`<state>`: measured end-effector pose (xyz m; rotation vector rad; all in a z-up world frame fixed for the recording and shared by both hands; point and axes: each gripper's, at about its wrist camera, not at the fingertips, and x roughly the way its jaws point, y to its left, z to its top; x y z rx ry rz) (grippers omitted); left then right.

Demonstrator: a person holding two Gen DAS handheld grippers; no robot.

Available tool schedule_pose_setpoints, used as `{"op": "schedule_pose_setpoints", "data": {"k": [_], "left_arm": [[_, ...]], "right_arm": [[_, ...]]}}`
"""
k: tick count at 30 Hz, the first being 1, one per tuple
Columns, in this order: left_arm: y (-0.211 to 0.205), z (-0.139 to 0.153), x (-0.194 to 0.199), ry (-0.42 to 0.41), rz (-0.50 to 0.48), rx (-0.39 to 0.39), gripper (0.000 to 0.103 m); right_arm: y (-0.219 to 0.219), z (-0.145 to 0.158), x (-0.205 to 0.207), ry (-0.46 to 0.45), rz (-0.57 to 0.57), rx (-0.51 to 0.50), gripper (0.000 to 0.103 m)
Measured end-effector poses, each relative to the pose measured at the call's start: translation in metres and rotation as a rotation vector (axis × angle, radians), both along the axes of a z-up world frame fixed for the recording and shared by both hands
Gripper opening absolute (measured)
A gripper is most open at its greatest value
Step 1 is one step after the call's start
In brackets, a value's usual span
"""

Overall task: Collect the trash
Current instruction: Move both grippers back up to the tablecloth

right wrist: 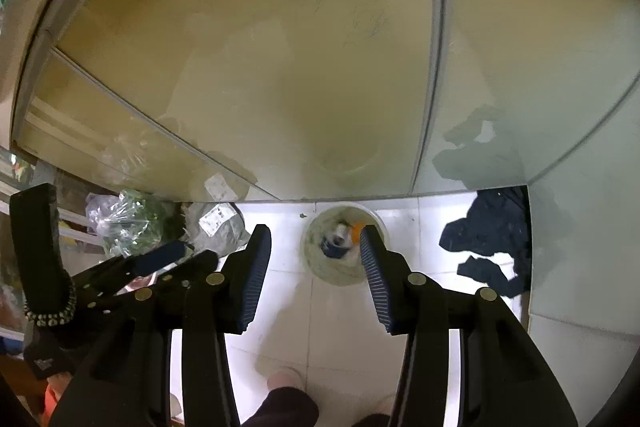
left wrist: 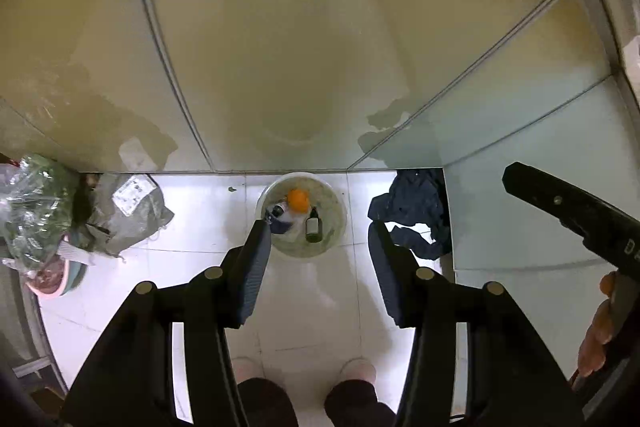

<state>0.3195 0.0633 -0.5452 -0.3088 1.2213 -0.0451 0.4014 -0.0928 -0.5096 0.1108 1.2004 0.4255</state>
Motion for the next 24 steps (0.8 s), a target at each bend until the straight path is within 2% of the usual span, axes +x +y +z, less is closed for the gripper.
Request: {"op": "schedule_pose_setpoints", "data": {"k": [5,12,17,24], "left_arm": [[0.006,0.068,-0.013,-0.039,-0.007,0.001,0.049],[0.02,0.189,-0.033,-0.143,-0.033,0.025,0.049],[0.039,0.289,-0.05,-0.267,-0.038,0.029,0.049],[0.062,0.396,-0.076,-0.441,-0.046,0.076,0.049]], "right_arm": [[-0.003,0.044,-0.008,-0.014,-0.008,-0.018,0.043],[-0.002,0.14,-0.03,-0.075,-0.039,-0.005,0.043],[0.009,0.214,-0.053,-0.154,-0.05,0.012,0.043],[0.029,0.319,-0.085,-0.33,-0.057,0.037,0.043]]}}
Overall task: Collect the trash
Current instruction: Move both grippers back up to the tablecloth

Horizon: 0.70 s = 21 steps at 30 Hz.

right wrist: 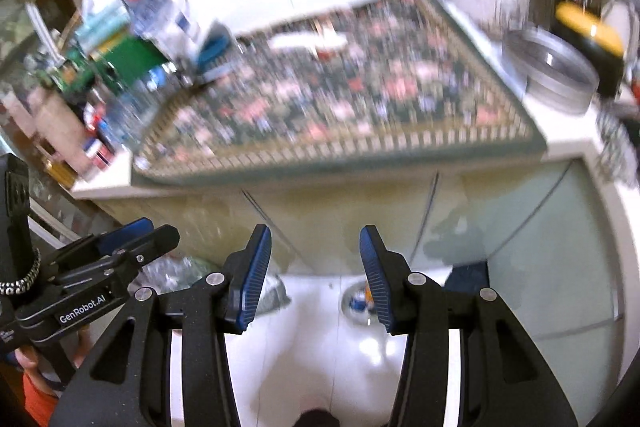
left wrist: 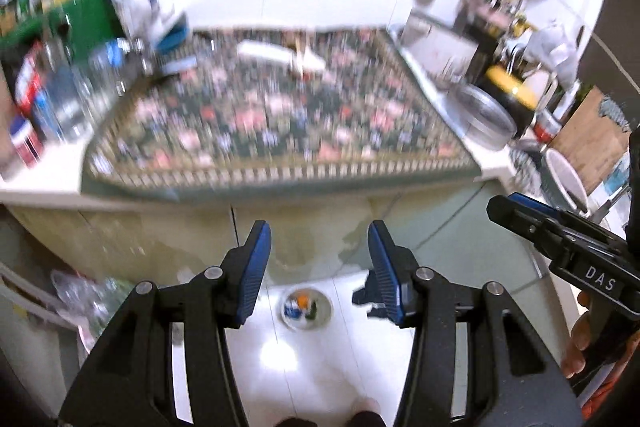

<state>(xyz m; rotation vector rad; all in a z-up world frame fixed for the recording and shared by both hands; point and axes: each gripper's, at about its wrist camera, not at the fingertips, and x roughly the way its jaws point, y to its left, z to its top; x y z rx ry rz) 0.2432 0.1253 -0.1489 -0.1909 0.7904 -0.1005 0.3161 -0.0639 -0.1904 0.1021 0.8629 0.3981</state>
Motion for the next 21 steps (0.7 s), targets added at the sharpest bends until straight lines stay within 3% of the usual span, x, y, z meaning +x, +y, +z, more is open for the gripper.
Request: {"op": "schedule_pose_setpoints", "data": {"k": [10,16,21], "left_arm": [[0.019,0.087,-0.018,-0.187,-0.017,0.024,0.049],[0.01,0.102,0.0,-0.25,-0.007,0.088,0.058],[-0.001,0.102,0.046,-0.264,0.034,0.096,0.059]], "right_arm": [[0.011,0.096,-0.036,-0.241,-0.076,0.068,0.043],[0.007,0.124,-0.026,-0.355,-0.092,0.066,0.043],[0.001,0.127,0.002,-0.402,-0.074,0.062,0.048]]}}
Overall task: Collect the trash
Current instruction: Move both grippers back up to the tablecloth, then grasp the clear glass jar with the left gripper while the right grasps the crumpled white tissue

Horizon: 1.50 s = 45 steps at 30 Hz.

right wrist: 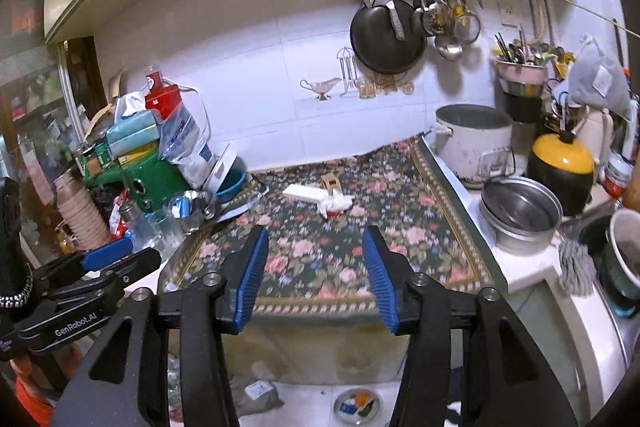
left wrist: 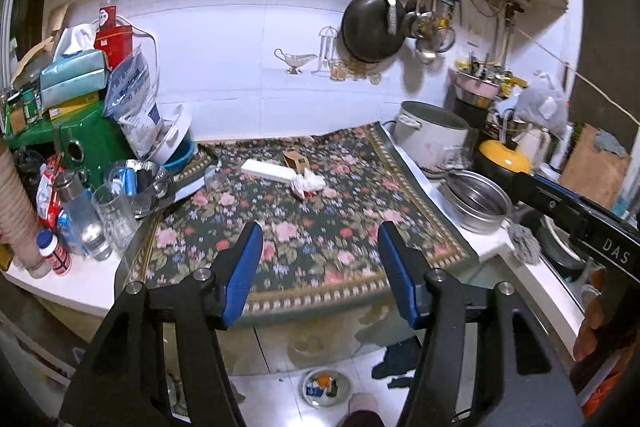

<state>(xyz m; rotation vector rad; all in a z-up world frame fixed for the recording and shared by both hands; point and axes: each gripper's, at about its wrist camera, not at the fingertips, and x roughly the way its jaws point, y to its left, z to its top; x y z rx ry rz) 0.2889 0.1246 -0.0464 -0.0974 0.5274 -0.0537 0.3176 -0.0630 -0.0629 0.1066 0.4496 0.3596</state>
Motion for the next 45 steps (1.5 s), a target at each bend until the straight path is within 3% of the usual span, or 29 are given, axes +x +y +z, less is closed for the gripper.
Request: {"op": "schedule_pose_setpoints", "data": {"k": [10,19,25,29,31,40,45], "left_arm": [[-0.027,0.001,0.117,0.045,0.136,-0.013,0.059],[-0.017,-0.036,0.2,0.164,0.242,-0.029,0.059],[0.017,-0.068,0.25,0.245,0.268,-0.041,0.059],[0.055,-0.088,0.283,0.3,0.249,-0.054,0.059],[0.078,-0.099,0.302,0.33,0.243,-0.052,0.059],[0.19,-0.161,0.387,0.48,0.246,-0.128,0.059],[0.219,-0.195,0.428,0.527,0.243,-0.141,0.059]], "right_arm": [[-0.025,0.01,0.106,0.036,0.119,-0.019,0.05],[-0.034,-0.017,0.208,0.139,0.23,-0.094,0.051],[-0.005,-0.05,0.265,0.267,0.284,-0.078,0.057],[0.019,-0.072,0.299,0.344,0.273,-0.059,0.07],[0.031,-0.085,0.317,0.386,0.263,-0.037,0.07],[0.091,-0.17,0.405,0.635,0.106,0.021,0.07],[0.107,-0.21,0.432,0.745,0.019,0.069,0.07]]}}
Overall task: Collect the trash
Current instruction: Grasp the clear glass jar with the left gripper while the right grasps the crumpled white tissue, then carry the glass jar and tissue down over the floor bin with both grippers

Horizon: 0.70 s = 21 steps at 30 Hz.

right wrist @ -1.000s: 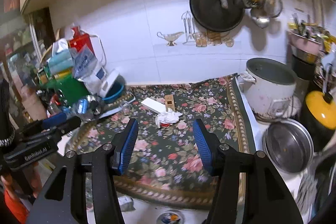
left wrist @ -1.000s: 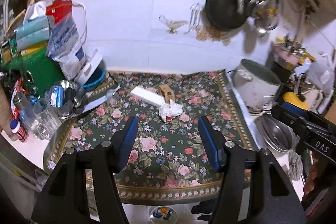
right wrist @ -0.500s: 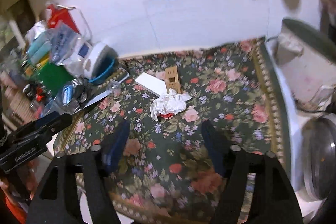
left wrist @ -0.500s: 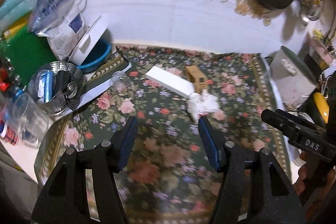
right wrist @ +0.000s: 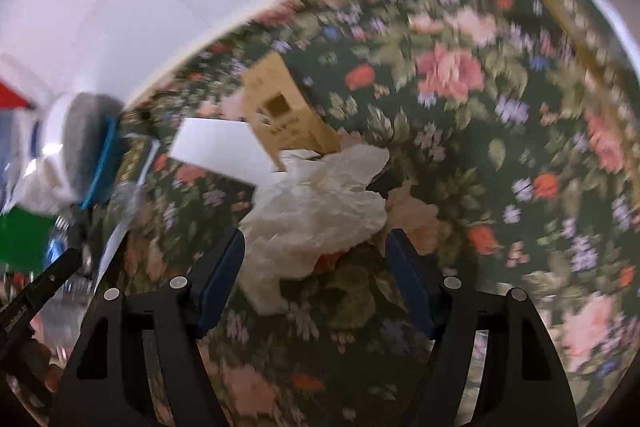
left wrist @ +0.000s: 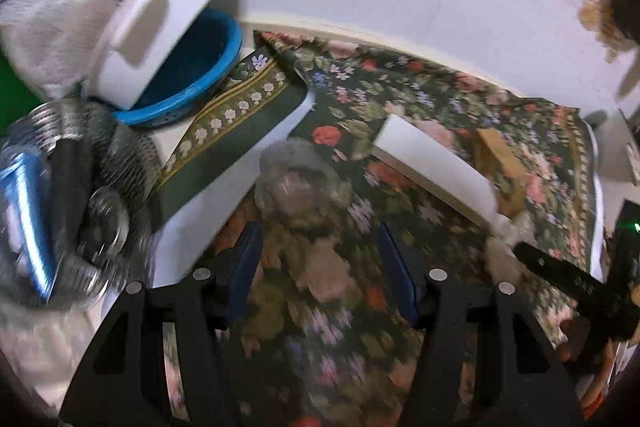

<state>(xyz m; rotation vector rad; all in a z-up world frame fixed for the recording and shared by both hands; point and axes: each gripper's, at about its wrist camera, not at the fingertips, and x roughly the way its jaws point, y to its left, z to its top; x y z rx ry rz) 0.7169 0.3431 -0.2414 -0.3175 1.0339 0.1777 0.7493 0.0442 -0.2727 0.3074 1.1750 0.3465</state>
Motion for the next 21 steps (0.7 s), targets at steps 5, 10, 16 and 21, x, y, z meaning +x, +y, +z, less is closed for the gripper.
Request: {"op": "schedule_pose_setpoints", "data": {"k": [5,10,16,21], "left_arm": [[0.015,-0.028,0.033,0.023,0.033,0.018,0.059],[0.017,-0.038,0.048,0.005,0.036,-0.004,0.061],[0.011,-0.044,0.06,0.007,0.024,-0.017,0.061],[0.005,-0.048,0.066,0.005,0.042,0.001,0.062]], "right_arm": [[0.005,-0.015,0.008,0.024,-0.042,0.021,0.066],[0.014,-0.016,0.01,-0.029,-0.015,-0.01,0.051],[0.02,-0.013,0.011,-0.063,0.003,-0.016,0.029],[0.013,-0.002,0.004,-0.091,0.011,-0.041,0.02]]}}
